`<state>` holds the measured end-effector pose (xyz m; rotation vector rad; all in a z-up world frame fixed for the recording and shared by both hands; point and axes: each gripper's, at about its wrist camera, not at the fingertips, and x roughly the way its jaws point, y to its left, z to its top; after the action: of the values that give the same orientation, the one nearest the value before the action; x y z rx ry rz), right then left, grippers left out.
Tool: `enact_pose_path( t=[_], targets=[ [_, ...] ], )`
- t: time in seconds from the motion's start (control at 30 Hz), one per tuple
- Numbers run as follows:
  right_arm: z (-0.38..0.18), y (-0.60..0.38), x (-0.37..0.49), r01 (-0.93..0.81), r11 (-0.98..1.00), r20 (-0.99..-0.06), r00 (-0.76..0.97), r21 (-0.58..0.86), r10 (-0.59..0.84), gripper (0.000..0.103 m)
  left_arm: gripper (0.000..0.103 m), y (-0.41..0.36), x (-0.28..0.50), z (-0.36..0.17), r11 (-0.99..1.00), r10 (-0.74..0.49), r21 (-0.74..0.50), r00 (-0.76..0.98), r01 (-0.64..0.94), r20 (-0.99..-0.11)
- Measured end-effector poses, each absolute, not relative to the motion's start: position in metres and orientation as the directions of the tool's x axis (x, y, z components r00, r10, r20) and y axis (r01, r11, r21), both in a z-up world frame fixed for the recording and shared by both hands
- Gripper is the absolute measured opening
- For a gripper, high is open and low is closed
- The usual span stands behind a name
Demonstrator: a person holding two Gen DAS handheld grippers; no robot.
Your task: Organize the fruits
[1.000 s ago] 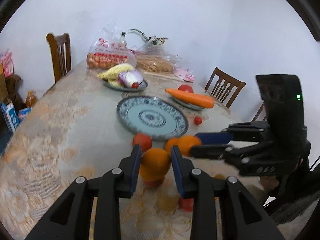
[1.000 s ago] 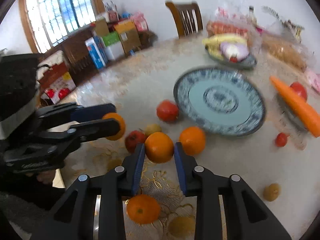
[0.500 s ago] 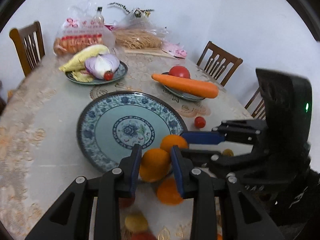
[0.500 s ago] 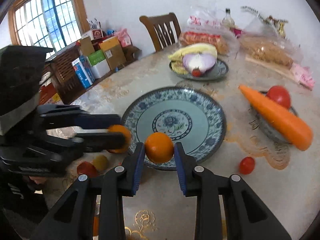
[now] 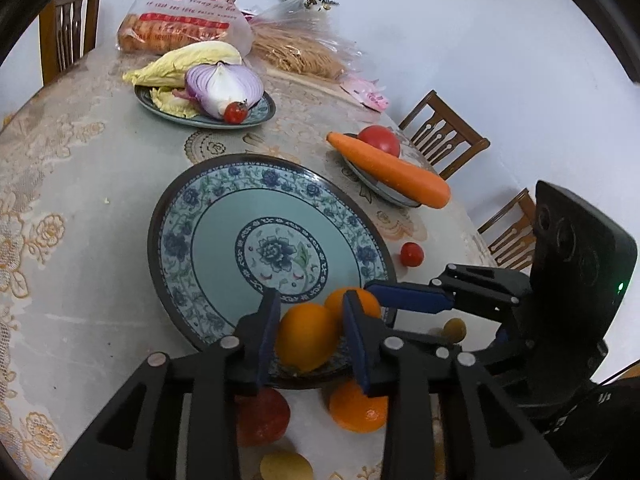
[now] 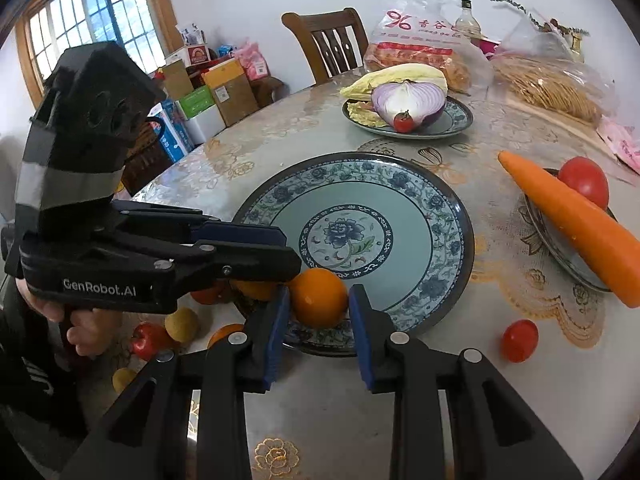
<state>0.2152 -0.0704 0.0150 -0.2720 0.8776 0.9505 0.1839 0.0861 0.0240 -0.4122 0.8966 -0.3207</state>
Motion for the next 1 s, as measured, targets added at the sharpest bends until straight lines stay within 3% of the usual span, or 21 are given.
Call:
enact_pose_path(
  t=[0.17, 0.27, 0.37, 0.73, 1.0],
  targets=[
    [0.016, -0.070, 0.214, -0.815, 0.550, -0.750, 0.245, 0.184, 0.614, 0.048, 0.038, 0.088, 0.172, 0.035, 0.864, -0.453, -0.486, 0.625, 0.132, -0.636],
    [0.016, -0.072, 0.214, -0.820, 0.536, -0.738, 0.233, 0.200, 0.633, 0.053, 0.049, 0.090, 0.167, 0.042, 0.861, -0.454, -0.489, 0.646, 0.140, -0.614],
    [0.016, -0.073, 0.214, -0.821, 0.532, -0.732, 0.229, 0.209, 0.641, 0.056, 0.049, 0.093, 0.168, 0.040, 0.871, -0.433, -0.478, 0.643, 0.116, -0.632],
    [0.031, -0.085, 0.206, -0.803, 0.556, -0.704, 0.268, 0.215, 0.658, 0.056, 0.050, 0.095, 0.142, 0.057, 0.881, -0.388, -0.464, 0.697, 0.089, -0.603],
    [0.052, -0.106, 0.180, -0.789, 0.571, -0.651, 0.314, 0.226, 0.691, 0.056, 0.059, 0.095, 0.101, 0.069, 0.890, -0.344, -0.453, 0.733, 0.056, -0.586]
  ],
)
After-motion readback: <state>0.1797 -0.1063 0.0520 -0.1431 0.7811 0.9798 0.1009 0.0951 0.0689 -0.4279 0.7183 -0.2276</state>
